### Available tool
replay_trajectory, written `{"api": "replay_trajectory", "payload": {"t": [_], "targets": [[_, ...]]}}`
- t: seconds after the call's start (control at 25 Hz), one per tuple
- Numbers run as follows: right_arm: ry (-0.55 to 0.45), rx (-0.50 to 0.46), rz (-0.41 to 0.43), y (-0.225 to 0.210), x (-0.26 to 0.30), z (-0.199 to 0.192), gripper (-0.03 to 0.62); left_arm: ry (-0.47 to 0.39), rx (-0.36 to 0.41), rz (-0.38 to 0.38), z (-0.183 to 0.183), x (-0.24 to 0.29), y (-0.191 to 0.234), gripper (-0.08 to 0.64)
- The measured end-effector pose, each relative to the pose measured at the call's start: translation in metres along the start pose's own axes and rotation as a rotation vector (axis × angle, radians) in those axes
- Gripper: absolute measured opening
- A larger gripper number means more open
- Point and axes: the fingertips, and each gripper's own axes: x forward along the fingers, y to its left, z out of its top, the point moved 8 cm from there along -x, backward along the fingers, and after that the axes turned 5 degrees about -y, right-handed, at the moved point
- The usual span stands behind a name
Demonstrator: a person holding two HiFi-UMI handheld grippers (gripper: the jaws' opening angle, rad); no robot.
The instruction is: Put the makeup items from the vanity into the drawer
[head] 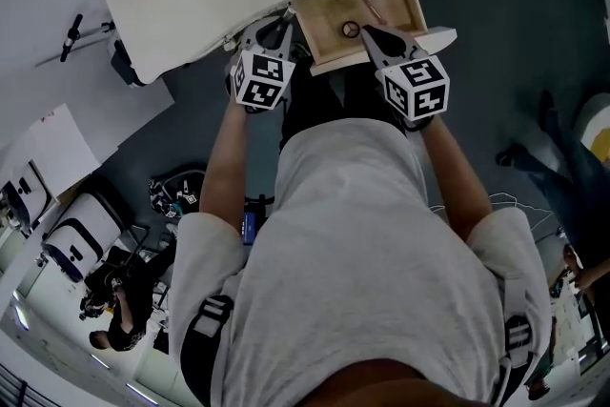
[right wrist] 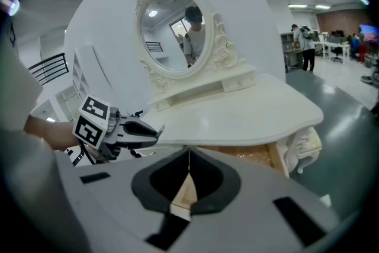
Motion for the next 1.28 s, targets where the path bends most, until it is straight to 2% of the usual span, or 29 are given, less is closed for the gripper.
{"api": "replay_trajectory", "payload": {"t": [0.32,0.56,0.76,0.96,1.16,1.28], "targets": [[-0.003,-0.034,-0.022,-0.028,-0.009,-0.013,0.015,0.043,0.027,-0.047,0.009,0.029,-0.033,0.058],[-0.005,-0.156,-0.067,-0.036,-0.013,-0.019,0.015,0.081,0.102,-0.121,0.016,0.049,-0.051,0.058],[-0.003,-0.107,-0.086,-0.050,-0.016,-0.032,0.015,0.104,0.170,-0.174,0.017,0.072,-0.066,0.058],[-0.001,-0.046,-0.137,-0.052,-0.023,-0.047,0.015,0.132,0.324,-0.257,0.014,0.091,-0.082,0.058],[-0.017,0.006,-0.177,-0.056,-0.029,-0.053,0.015,0.159,0.388,-0.310,0.016,0.110,-0.087,0.058],[-0.027,0.052,-0.221,-0.057,-0.032,-0.059,0.015,0.177,0.452,-0.358,0.015,0.123,-0.092,0.058]]}}
